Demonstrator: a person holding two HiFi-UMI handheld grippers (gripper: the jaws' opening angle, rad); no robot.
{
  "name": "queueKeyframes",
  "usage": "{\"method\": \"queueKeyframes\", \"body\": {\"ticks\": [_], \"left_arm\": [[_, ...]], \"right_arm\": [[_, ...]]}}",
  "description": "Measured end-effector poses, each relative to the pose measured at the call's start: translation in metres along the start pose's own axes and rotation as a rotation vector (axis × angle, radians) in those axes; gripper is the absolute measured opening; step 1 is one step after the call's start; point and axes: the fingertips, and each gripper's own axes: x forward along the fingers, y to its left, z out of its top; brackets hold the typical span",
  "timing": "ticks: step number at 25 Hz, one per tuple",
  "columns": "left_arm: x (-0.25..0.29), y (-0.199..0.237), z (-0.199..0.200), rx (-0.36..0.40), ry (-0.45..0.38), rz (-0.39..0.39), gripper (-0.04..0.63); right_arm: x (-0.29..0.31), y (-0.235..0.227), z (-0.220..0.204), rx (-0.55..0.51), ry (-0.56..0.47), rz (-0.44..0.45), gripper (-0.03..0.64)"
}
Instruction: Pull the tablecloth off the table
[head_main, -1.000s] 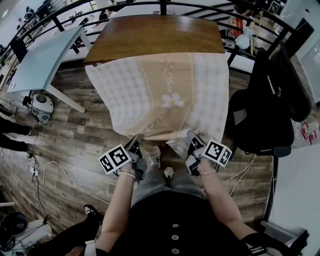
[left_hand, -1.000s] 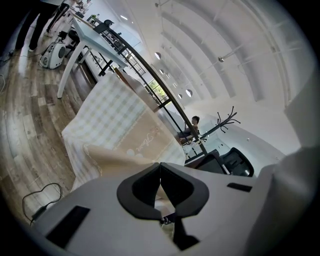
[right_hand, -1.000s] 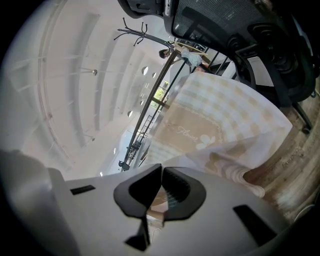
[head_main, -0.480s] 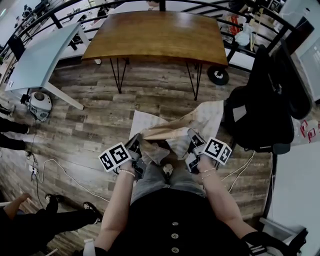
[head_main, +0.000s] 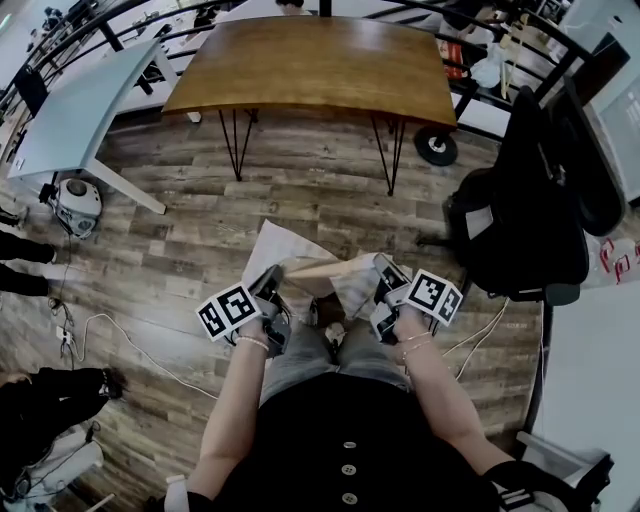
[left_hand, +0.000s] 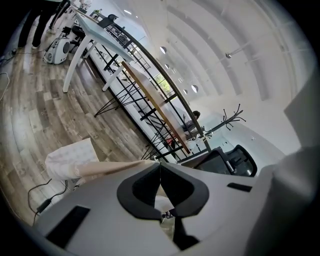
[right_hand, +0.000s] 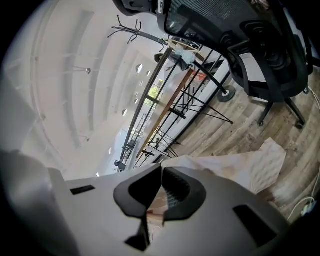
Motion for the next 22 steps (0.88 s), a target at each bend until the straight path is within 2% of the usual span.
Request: {"method": "queueKeyframes", "body": {"ticks": [22], "left_arm": [[-0.0028,0.0016,-0.0002,-0.004,-0.008,-0.002,0.015]], "right_arm": [[-0.0006,0.0045,-0.0031,-0.046,0.011,0.004,0.028]]}}
